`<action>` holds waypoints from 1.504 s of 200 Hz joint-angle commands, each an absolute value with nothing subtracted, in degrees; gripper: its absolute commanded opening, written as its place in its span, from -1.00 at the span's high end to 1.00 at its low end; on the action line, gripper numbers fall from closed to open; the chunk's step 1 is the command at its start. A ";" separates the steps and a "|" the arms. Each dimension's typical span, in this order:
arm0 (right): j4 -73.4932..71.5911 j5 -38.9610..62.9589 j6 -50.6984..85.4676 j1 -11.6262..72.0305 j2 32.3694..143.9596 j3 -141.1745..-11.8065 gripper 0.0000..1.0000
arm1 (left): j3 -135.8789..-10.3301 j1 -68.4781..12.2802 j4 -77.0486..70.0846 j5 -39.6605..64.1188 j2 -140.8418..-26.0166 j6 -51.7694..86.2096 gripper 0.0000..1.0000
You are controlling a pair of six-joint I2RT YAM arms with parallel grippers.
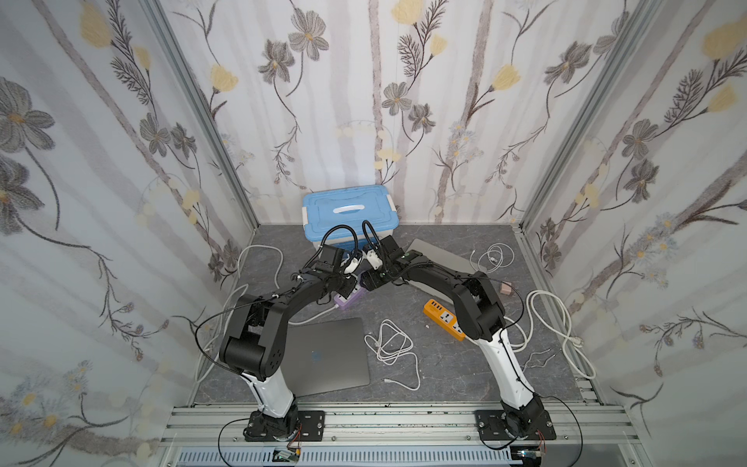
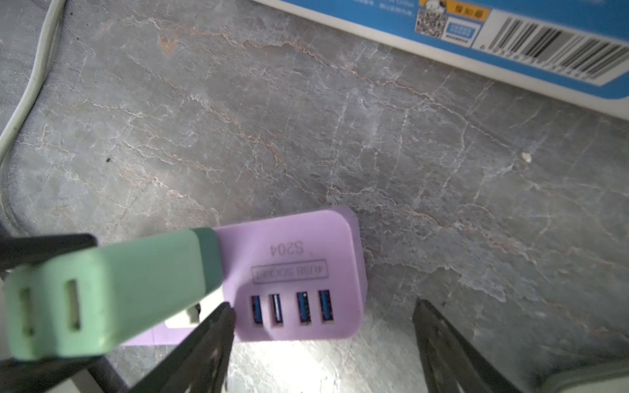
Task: Unplug the laptop charger
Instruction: Remove the plug from the socket.
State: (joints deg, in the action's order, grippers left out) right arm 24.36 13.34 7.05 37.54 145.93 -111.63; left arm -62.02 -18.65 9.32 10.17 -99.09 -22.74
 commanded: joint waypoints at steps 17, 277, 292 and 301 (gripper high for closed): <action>27.14 11.21 6.83 37.53 146.72 -112.38 -0.62 | -62.09 -18.61 8.22 11.78 -98.88 -23.86 1.00; 32.91 9.75 7.93 36.44 149.50 -116.85 -0.56 | -60.99 -19.71 6.36 12.27 -97.61 -26.62 1.00; 32.91 9.59 7.97 36.44 149.49 -116.81 -0.55 | -60.92 -19.69 6.60 11.94 -97.68 -26.57 1.00; 32.87 9.68 7.91 36.43 149.45 -116.82 -0.55 | -60.53 -19.69 6.09 12.12 -97.22 -26.14 1.00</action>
State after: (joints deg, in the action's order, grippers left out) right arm 28.67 13.39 8.73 36.47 148.90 -117.14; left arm -60.51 -19.70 6.79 10.74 -98.02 -26.76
